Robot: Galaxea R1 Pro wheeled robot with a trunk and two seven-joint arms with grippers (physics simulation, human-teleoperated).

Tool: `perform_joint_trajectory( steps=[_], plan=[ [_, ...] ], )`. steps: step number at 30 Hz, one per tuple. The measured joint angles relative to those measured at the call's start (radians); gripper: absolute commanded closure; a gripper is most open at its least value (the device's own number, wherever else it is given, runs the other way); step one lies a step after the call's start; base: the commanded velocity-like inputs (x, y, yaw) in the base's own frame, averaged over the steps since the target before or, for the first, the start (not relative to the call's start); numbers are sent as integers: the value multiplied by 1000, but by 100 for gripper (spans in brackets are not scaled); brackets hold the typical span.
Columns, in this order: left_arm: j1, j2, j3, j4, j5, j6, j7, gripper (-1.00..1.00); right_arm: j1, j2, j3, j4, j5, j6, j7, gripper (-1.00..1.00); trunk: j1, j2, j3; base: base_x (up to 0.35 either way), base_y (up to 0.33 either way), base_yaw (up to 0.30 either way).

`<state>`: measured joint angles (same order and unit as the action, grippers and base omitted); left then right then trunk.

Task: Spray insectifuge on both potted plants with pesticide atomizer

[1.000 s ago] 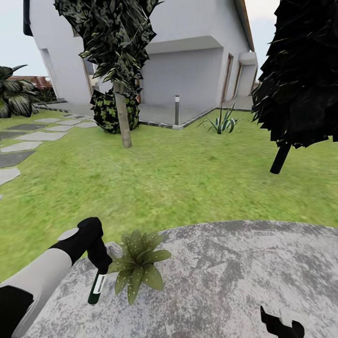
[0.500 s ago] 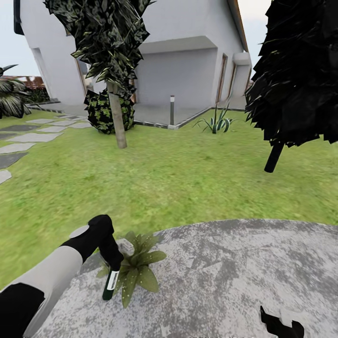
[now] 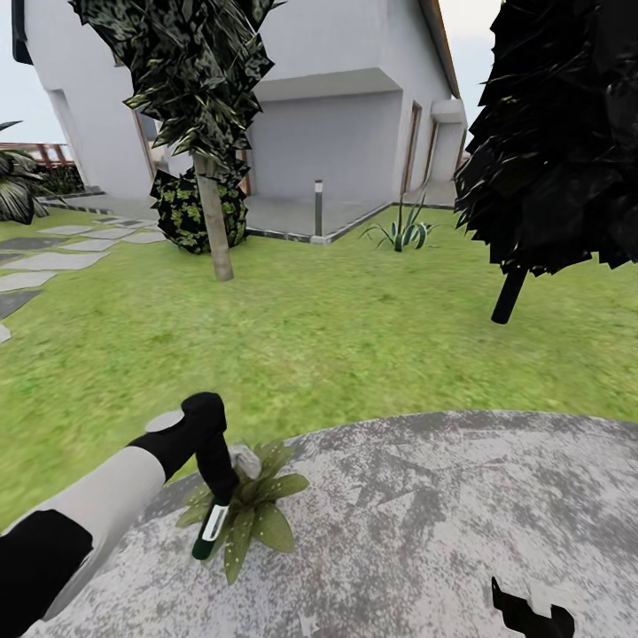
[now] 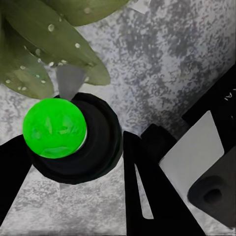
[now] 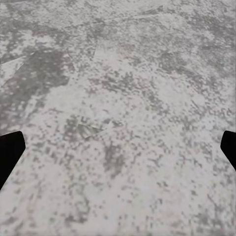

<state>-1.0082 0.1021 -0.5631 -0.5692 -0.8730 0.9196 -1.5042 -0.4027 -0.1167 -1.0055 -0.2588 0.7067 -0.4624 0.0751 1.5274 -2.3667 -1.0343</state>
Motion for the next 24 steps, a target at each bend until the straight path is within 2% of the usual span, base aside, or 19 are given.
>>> perform_joint_trajectory(
  steps=[5, 9, 11, 13, 15, 24],
  plan=[
    [-11, -5, -8, -7, 6, 1, -11, 100, 0, 0, 0, 1, 0, 0, 0, -100, 0, 0, 0, 0, 0, 0],
    [-24, -43, -8, -12, -1, 2, -23, 100, 0, 0, 0, 1, 0, 0, 0, -100, 0, 0, 0, 0, 0, 0],
    [-50, -53, -7, -9, -1, 2, -24, 100, 0, 0, 0, 1, 0, 0, 0, -100, 0, 0, 0, 0, 0, 0],
    [-94, -53, -6, 0, 1, 4, -31, 100, 0, 0, 0, 1, 0, 0, 0, -100, 0, 0, 0, 0, 0, 0],
    [-106, -49, -4, 1, 0, 5, -36, 100, 0, 0, 0, 1, 0, 0, 0, -100, 0, 0, 0, 0, 0, 0],
    [-90, -56, -10, 2, -1, 6, -36, 100, 0, 0, 0, 1, 0, 0, 0, -100, 0, 0, 0, 59, -37, 0]
  ],
)
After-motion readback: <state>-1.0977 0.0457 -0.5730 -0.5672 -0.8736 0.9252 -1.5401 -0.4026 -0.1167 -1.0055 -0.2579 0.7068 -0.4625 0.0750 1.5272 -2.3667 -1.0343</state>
